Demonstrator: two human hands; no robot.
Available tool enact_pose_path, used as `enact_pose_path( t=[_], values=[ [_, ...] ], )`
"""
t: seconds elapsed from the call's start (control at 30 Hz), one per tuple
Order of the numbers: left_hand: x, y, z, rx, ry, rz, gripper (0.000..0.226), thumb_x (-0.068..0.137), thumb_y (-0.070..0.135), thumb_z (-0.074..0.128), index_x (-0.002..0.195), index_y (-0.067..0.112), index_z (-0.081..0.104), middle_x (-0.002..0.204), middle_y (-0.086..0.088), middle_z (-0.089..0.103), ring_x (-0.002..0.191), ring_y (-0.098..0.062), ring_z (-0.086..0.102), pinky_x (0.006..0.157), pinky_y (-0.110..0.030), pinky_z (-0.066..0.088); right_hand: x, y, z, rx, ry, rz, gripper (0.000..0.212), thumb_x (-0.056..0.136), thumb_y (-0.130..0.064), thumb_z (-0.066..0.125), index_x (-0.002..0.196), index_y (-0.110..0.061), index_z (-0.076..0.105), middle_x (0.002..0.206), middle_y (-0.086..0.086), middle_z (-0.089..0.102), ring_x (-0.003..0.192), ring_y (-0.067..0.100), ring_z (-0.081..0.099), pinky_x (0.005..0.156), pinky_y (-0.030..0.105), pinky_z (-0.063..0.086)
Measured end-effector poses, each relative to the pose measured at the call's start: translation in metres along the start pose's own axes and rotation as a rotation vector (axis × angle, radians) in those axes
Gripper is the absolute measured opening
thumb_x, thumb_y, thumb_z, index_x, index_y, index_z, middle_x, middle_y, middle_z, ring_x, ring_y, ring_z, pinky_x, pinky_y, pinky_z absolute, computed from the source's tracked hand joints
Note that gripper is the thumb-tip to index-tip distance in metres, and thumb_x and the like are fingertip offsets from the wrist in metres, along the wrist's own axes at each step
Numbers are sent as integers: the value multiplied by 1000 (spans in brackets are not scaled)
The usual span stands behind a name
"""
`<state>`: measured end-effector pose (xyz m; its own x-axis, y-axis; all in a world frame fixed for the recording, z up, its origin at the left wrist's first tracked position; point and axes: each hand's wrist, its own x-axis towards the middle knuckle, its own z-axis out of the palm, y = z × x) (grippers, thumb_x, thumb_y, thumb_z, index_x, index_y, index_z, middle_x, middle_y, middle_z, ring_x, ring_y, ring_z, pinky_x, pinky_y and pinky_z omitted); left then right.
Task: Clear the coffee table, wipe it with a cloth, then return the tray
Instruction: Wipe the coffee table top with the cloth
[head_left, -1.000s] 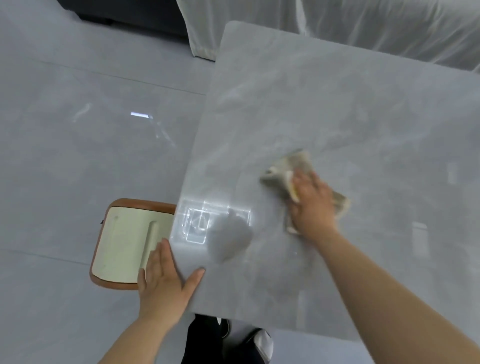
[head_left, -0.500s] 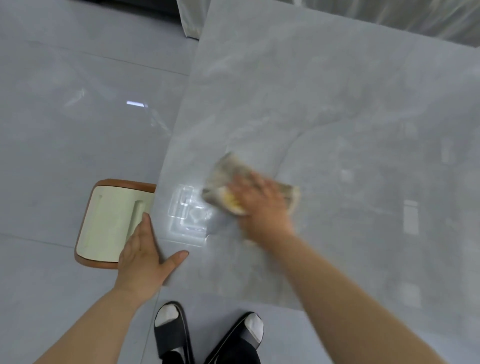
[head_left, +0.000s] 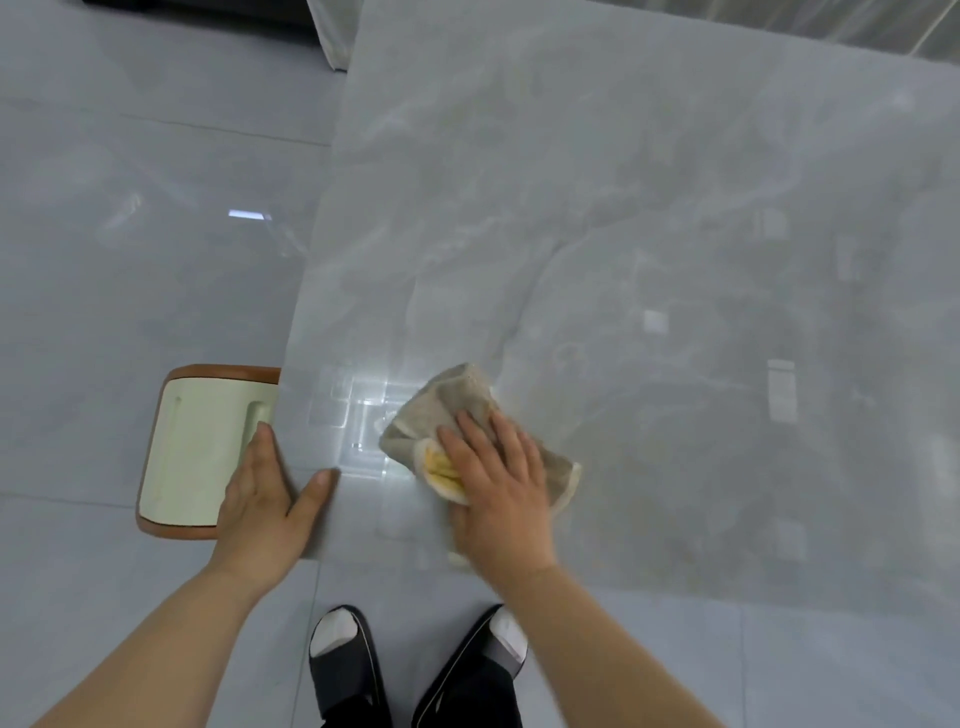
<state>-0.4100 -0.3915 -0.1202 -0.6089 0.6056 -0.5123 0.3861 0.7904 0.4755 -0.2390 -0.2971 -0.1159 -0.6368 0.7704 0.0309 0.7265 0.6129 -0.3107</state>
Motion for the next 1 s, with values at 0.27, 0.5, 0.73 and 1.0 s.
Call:
enact_pose_path(
  t=[0.27,0.5,0.73,1.0],
  values=[
    [-26,-14,-1,-417,-42,-76,53,94,26,32,142,23,8,153,5,12,138,-9,11,103,-20,6,-32,95,-28,95,204,826,64,74,-25,35,134,-3,39,144,17,38,137,39,22,110,47,13],
    [-31,-17,-6,-548,-46,-97,48,95,16,32,141,21,19,151,4,20,135,-9,18,102,-19,11,-19,-80,22,37,-108,350,67,46,-18,71,112,-20,63,119,4,65,112,34,58,87,52,48],
    [-25,-36,-26,-481,-243,-57,66,87,-7,43,139,27,20,143,1,32,123,-19,39,102,-29,28,2,-23,-7,7,-129,-17,63,46,-19,78,108,-19,67,114,4,68,106,30,63,82,42,53],
    [-19,-49,-36,-412,-282,23,61,83,0,55,125,38,31,126,6,40,102,-17,52,89,-28,38,13,-104,26,69,-90,132,75,41,-15,82,113,-20,63,115,3,67,119,30,52,84,47,52]
  ],
)
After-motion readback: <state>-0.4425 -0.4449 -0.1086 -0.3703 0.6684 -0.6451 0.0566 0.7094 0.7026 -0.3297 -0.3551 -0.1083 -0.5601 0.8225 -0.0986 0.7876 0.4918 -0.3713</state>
